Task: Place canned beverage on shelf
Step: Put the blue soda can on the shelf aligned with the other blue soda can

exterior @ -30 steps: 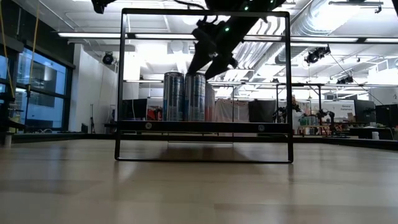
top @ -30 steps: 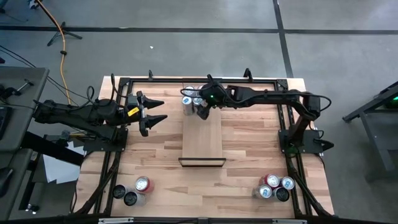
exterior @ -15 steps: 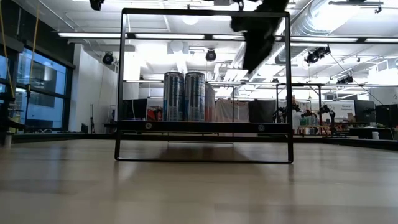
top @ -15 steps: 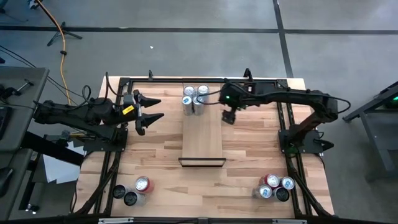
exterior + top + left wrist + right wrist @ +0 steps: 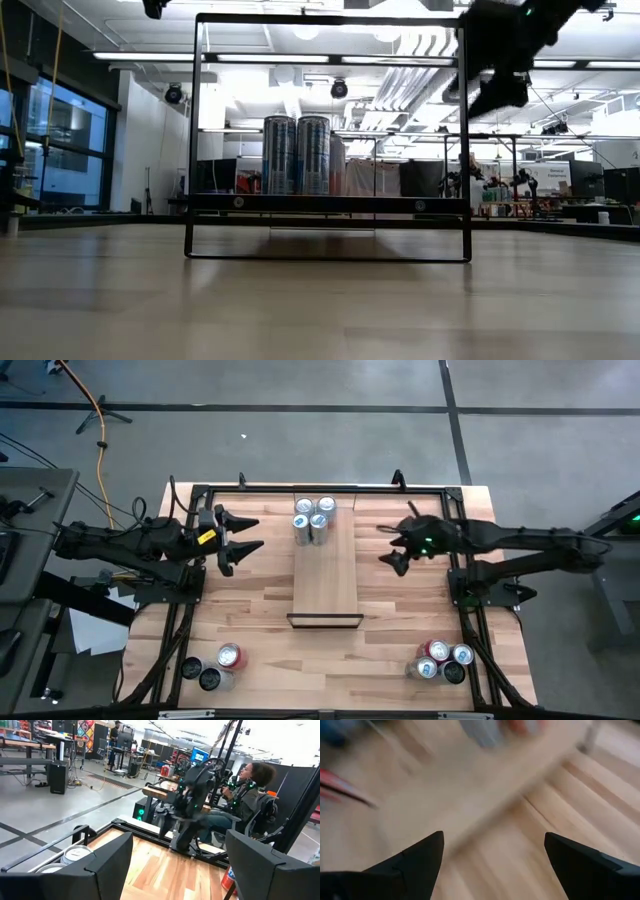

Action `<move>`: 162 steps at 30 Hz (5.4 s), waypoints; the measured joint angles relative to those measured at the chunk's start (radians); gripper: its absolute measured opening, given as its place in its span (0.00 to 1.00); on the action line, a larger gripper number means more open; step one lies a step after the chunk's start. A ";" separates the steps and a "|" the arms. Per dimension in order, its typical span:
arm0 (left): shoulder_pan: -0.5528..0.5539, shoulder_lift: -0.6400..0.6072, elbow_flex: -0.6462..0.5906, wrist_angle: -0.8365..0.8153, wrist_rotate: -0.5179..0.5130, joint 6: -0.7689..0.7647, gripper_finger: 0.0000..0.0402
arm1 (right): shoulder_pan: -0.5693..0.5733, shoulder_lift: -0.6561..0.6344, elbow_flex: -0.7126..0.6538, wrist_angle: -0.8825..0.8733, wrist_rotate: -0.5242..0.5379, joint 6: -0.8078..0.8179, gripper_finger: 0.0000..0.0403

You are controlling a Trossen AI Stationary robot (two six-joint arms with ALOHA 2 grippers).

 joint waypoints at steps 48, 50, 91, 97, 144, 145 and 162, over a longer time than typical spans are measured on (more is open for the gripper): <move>0.000 0.000 0.000 0.008 -0.061 -0.033 0.69 | 0.477 0.248 0.529 -0.418 -0.244 0.351 0.82; 0.000 0.000 0.000 0.006 -0.061 -0.033 0.69 | 0.555 0.336 0.638 -0.551 -0.236 0.354 0.82; 0.000 0.000 0.000 0.005 -0.061 0.020 0.69 | 1.015 0.712 0.488 -0.494 -0.129 0.561 0.82; 0.000 0.000 0.000 0.005 -0.061 0.020 0.69 | 1.008 0.712 0.487 -0.494 -0.110 0.561 0.74; -0.002 0.084 0.000 0.285 0.018 0.001 0.69 | 0.154 0.756 0.985 -0.827 -0.114 -0.301 0.55; -0.002 0.094 0.000 0.297 0.018 0.001 0.69 | 0.154 0.782 1.004 -0.830 -0.117 -0.308 0.55; -0.002 0.088 0.000 0.077 -0.010 0.011 0.69 | 0.140 1.198 1.439 -0.990 -0.079 -0.487 0.55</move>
